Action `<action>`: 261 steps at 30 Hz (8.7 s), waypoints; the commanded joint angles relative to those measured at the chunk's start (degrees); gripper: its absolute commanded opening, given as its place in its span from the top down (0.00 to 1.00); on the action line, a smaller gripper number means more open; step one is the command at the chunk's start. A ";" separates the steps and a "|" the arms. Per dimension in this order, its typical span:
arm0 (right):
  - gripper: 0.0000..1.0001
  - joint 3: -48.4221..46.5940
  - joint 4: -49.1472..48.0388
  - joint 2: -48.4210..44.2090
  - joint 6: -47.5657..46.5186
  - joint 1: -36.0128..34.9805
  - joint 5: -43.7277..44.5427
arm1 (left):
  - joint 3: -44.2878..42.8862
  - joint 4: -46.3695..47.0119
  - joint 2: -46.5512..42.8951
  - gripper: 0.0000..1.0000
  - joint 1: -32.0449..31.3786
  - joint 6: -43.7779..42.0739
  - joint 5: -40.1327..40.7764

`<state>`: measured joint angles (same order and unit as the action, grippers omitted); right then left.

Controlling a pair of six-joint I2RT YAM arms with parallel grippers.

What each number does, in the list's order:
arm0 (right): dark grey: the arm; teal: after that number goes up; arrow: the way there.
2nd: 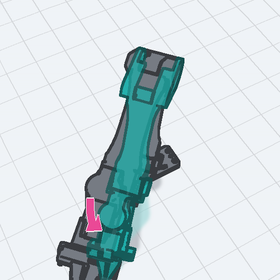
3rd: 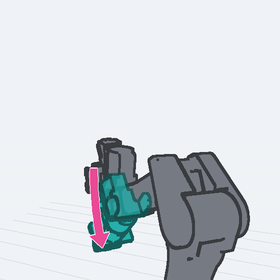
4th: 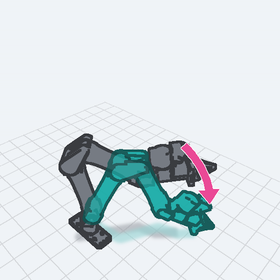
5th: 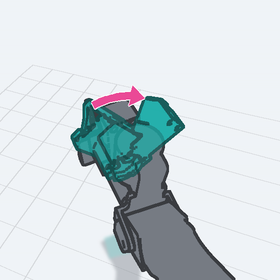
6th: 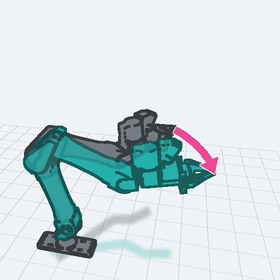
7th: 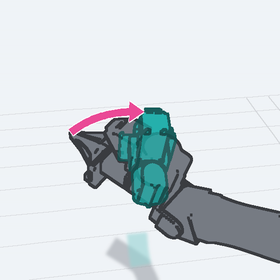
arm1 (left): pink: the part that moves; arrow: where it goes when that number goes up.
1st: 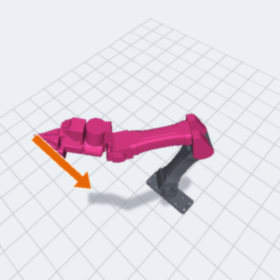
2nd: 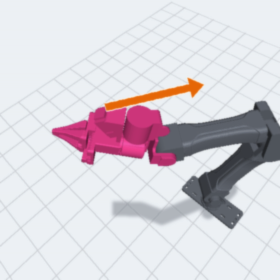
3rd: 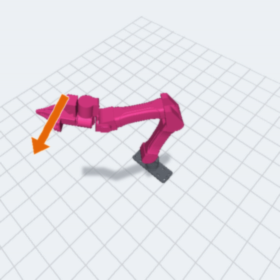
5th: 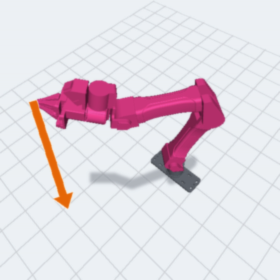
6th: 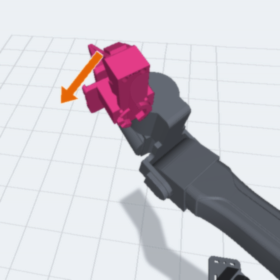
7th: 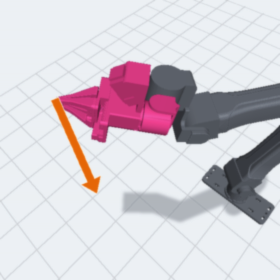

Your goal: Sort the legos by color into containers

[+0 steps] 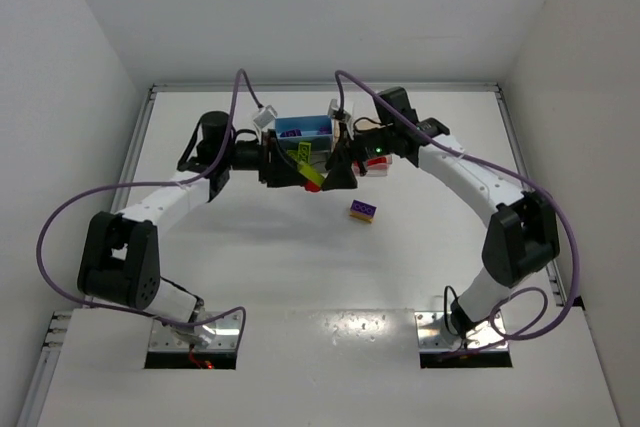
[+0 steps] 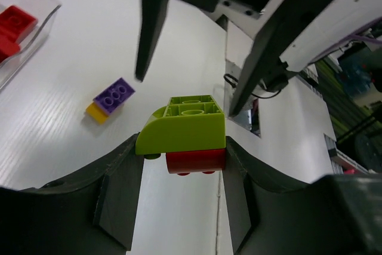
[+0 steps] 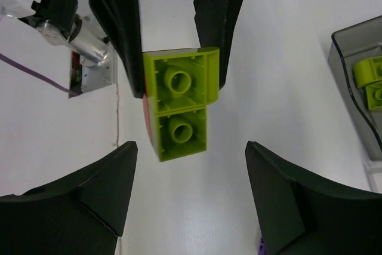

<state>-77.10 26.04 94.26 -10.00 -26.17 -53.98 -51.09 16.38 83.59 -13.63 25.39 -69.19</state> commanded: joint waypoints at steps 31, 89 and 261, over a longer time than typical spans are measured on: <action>0.28 -5.78 -0.99 4.09 5.69 -1.78 -9.13 | -6.92 -7.86 2.28 0.99 -2.90 -10.45 -7.54; 0.29 6.07 3.49 -8.46 -4.86 10.52 25.13 | 1.95 -46.09 -18.62 0.36 8.18 -34.26 41.92; 0.94 -54.73 23.97 47.16 -8.29 -2.39 30.86 | -5.08 -53.30 -23.82 0.00 25.67 -26.88 50.56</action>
<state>-128.95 52.64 140.88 -19.97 -27.77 -23.83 -57.76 -35.05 62.63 11.20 0.45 -19.40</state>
